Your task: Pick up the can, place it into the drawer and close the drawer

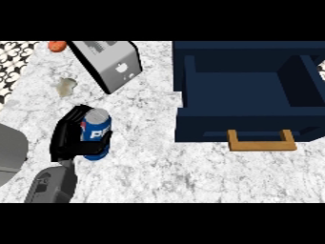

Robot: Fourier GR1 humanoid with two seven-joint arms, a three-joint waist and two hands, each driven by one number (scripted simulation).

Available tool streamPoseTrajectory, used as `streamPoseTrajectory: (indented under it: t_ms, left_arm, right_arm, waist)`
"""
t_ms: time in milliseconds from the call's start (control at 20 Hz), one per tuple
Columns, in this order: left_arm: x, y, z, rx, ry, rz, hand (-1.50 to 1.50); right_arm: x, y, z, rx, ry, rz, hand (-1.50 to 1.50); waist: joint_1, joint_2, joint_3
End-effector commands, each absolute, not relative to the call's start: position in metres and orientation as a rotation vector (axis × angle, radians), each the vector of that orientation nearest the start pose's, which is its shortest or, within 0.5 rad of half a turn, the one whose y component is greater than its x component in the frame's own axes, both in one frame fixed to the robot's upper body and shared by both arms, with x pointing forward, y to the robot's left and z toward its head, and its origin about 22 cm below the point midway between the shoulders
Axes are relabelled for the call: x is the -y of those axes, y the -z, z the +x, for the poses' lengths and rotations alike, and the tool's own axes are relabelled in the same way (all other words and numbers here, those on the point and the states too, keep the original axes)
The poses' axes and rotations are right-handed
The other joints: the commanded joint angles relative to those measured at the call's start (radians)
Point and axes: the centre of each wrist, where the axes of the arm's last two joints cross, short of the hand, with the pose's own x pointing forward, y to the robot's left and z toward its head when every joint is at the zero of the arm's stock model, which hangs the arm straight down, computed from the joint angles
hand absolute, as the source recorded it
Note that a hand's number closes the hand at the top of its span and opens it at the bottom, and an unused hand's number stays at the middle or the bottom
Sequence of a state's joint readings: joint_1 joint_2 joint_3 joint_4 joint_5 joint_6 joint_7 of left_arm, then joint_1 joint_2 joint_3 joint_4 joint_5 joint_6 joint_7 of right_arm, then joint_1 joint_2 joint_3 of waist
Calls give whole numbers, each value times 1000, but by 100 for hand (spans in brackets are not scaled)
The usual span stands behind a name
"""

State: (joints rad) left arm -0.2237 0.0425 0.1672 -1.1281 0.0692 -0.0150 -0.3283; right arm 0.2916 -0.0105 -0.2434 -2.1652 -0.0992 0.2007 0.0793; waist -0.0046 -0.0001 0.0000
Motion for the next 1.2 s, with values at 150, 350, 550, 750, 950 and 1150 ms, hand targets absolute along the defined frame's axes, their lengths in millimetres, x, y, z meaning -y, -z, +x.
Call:
streamPoseTrajectory:
  t_ms: [150, 350, 550, 750, 950, 1150]
  left_arm:
    - [-222, 1, 295, 1697, -50, -2, 150]
    - [-195, -39, 323, 1762, 1, -17, 150]
    - [-164, -63, 320, 1760, 53, -39, 150]
    - [-133, -96, 339, 1750, 67, -51, 150]
    - [-110, -132, 352, 1780, 122, -31, 150]
    - [-94, -166, 348, 1803, 142, -48, 150]
  right_arm:
    - [298, -95, 139, 1822, 13, -186, -150]
    - [309, -90, 155, 1848, 40, -177, -150]
    - [302, -108, 141, 1837, 24, -183, -150]
    - [310, -101, 143, 1855, 24, -167, -150]
    - [300, -104, 155, 1849, 31, -195, -150]
    - [315, -107, 131, 1830, 28, -212, -150]
  waist:
    - [3, -2, 0]
    - [2, 0, 1]
    - [-2, -2, 0]
    - [-9, -1, 0]
    - [-7, 1, 0]
    - [-7, -2, 0]
